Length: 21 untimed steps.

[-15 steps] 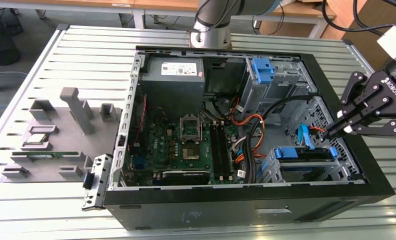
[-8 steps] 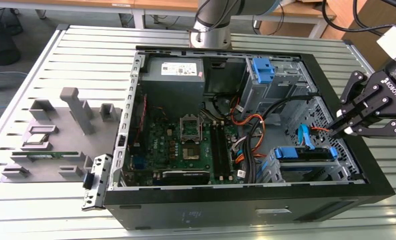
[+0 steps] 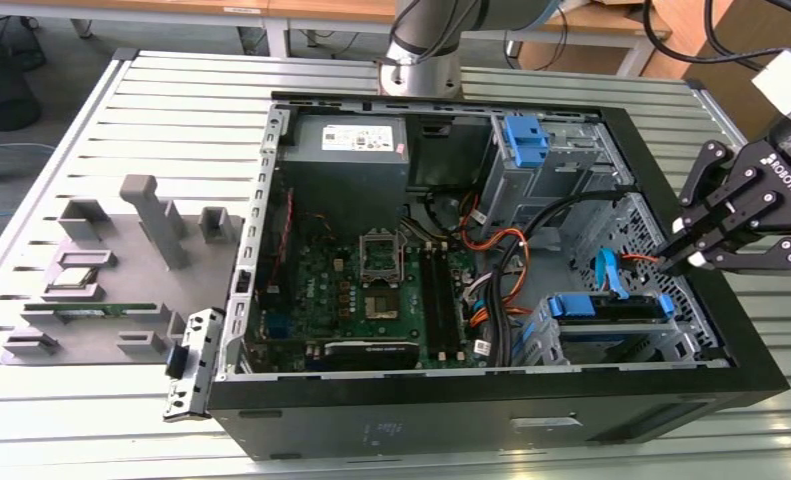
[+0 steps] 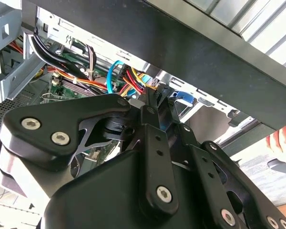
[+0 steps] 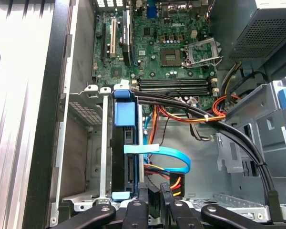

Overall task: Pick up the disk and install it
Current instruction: 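Insert the second disk wire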

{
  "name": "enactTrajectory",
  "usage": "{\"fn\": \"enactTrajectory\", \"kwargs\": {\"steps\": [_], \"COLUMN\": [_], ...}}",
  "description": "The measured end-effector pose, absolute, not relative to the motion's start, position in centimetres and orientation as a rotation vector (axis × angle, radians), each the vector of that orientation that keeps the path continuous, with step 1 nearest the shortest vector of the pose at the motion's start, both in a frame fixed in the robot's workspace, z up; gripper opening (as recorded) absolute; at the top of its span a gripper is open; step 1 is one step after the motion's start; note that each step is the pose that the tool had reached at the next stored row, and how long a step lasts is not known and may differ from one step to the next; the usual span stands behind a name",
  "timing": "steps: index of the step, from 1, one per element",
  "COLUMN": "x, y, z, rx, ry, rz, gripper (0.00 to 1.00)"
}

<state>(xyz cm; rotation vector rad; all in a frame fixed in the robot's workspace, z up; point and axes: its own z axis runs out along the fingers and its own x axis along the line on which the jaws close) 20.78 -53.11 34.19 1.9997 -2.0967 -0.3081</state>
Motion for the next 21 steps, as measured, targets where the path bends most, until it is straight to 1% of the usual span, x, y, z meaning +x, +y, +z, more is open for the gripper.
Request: {"fn": "enactTrajectory", "kwargs": {"steps": [9, 21], "x": [21.6, 21.6], "y": [-52.7, -52.0], "z": [34.2, 34.2], "rx": [1.988, 1.971], "ry": [-2.089, -2.081], "rz": [-0.301, -0.267], "gripper": [0.25, 0.25]}}
